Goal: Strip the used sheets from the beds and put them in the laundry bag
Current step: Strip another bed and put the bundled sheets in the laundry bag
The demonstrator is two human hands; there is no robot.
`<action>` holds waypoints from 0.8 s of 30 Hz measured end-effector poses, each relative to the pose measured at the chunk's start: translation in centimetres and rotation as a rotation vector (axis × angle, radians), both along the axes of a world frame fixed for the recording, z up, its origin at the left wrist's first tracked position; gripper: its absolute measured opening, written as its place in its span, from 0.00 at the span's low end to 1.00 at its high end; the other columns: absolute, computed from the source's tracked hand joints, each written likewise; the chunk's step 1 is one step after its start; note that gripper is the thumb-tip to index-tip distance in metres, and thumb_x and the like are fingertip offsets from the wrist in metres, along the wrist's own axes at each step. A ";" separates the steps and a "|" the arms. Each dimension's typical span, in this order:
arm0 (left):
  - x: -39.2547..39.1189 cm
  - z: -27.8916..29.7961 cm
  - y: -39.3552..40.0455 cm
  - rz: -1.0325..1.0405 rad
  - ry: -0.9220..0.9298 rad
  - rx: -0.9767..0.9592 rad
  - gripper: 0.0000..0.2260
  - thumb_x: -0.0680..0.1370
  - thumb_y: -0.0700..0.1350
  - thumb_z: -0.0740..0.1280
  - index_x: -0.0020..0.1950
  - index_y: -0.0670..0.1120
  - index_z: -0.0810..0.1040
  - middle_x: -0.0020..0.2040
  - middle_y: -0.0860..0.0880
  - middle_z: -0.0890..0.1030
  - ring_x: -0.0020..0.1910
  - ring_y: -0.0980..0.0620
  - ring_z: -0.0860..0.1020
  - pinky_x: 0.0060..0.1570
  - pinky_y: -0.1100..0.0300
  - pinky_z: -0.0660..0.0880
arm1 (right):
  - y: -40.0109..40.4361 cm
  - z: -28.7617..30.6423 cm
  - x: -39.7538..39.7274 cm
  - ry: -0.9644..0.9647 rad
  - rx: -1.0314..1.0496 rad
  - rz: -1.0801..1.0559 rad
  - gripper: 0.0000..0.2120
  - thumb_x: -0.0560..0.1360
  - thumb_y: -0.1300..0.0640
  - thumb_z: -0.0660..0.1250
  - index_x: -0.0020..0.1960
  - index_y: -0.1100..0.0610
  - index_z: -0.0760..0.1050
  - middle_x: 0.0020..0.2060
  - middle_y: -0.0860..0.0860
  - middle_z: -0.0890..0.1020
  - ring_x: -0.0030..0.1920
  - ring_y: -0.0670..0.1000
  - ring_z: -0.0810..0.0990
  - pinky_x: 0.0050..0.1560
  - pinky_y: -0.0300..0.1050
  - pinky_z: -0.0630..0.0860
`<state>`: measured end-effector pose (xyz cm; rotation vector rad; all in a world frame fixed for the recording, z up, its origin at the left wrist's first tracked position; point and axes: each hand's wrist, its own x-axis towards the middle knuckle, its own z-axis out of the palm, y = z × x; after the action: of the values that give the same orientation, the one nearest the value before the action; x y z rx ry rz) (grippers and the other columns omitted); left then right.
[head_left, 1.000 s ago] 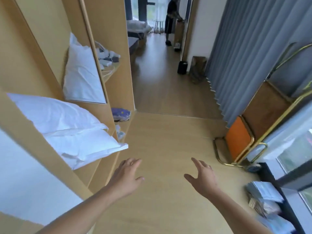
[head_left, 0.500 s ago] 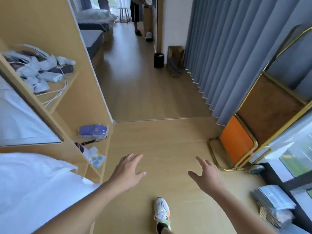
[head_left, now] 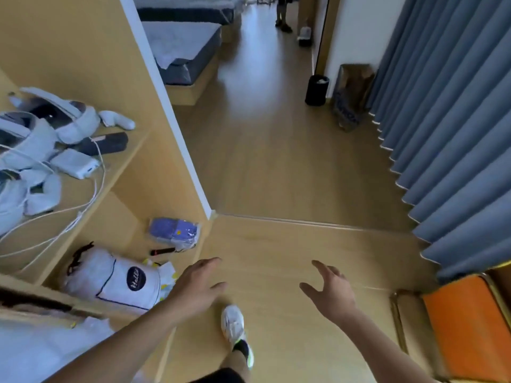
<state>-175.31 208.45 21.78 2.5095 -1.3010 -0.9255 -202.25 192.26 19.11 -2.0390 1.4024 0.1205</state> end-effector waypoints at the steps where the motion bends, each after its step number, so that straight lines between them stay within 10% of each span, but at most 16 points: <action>1: 1.2 -0.5 -2.6 0.007 0.018 -0.019 0.29 0.80 0.56 0.69 0.78 0.51 0.67 0.75 0.50 0.71 0.74 0.48 0.70 0.68 0.59 0.68 | -2.5 -0.3 1.4 -0.004 -0.003 0.005 0.34 0.78 0.42 0.71 0.80 0.49 0.65 0.73 0.53 0.74 0.73 0.57 0.71 0.67 0.46 0.71; 24: 28.0 -0.8 -73.5 -0.143 0.029 -0.129 0.28 0.80 0.54 0.69 0.79 0.51 0.67 0.74 0.47 0.73 0.72 0.46 0.71 0.68 0.58 0.66 | -66.2 0.7 25.9 0.015 -0.080 -0.225 0.33 0.80 0.41 0.68 0.81 0.49 0.62 0.75 0.53 0.72 0.74 0.54 0.70 0.69 0.43 0.67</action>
<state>-147.34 134.91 21.00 2.3230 -1.4965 -0.8721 -176.36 126.09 19.78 -1.9302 1.6586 -0.0174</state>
